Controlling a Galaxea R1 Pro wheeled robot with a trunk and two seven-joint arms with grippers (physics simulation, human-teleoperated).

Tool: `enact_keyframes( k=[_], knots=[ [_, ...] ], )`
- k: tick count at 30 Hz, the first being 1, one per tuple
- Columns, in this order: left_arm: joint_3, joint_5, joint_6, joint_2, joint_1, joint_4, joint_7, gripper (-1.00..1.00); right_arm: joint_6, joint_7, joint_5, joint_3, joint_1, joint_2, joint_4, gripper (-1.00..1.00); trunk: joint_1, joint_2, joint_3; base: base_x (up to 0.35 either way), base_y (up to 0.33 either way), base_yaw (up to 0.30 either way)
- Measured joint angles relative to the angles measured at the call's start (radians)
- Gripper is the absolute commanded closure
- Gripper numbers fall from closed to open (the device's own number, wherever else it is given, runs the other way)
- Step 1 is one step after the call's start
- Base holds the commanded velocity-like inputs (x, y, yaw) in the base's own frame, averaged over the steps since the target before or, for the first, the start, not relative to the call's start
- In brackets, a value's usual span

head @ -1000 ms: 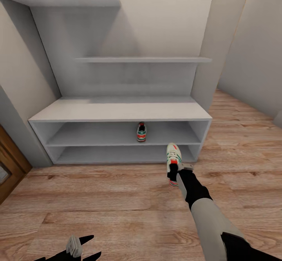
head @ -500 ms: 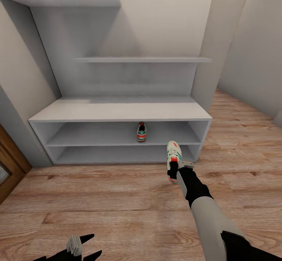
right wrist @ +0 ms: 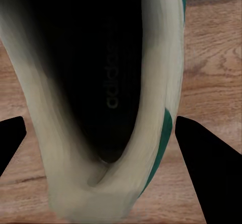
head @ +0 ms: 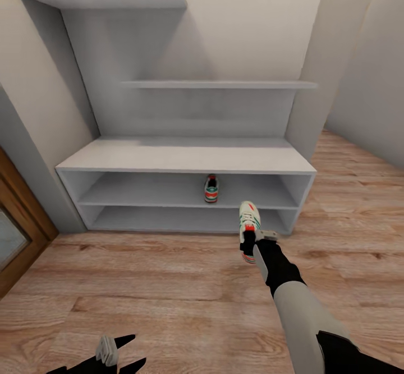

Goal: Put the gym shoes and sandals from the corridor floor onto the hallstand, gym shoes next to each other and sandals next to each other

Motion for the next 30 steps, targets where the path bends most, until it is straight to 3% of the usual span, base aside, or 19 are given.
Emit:
enact_keyframes(
  k=[11, 20, 25, 30],
  knots=[
    [0.0, 0.0, 0.0, 0.0, -0.001, 0.0, 0.0, -1.0, 0.005, -0.001, 0.0, 0.057, 0.0, 0.0, -0.055, 1.0, 0.0, 0.0, -0.006, 0.0, 0.0, 0.145],
    [0.0, 0.0, 0.0, 0.0, -0.001, 0.0, 0.0, -1.0, 0.013, -0.002, -0.001, 0.065, 0.0, 0.0, -0.081, 1.0, 0.0, 0.0, -0.007, 0.0, 0.0, 0.011],
    [0.0, 0.0, 0.0, 0.0, -0.001, 0.0, 0.0, -1.0, 0.12, -0.002, -0.001, 0.065, -0.002, 0.0, -0.102, 1.0, 0.0, 0.0, -0.007, 0.0, 0.0, 0.0],
    [0.0, 0.001, 0.001, 0.0, -0.001, 0.0, 0.0, -1.0, 0.144, -0.002, -0.001, 0.065, -0.003, 0.0, -0.113, 1.0, 0.0, 0.0, -0.007, 0.044, 0.0, 0.0]
  ],
)
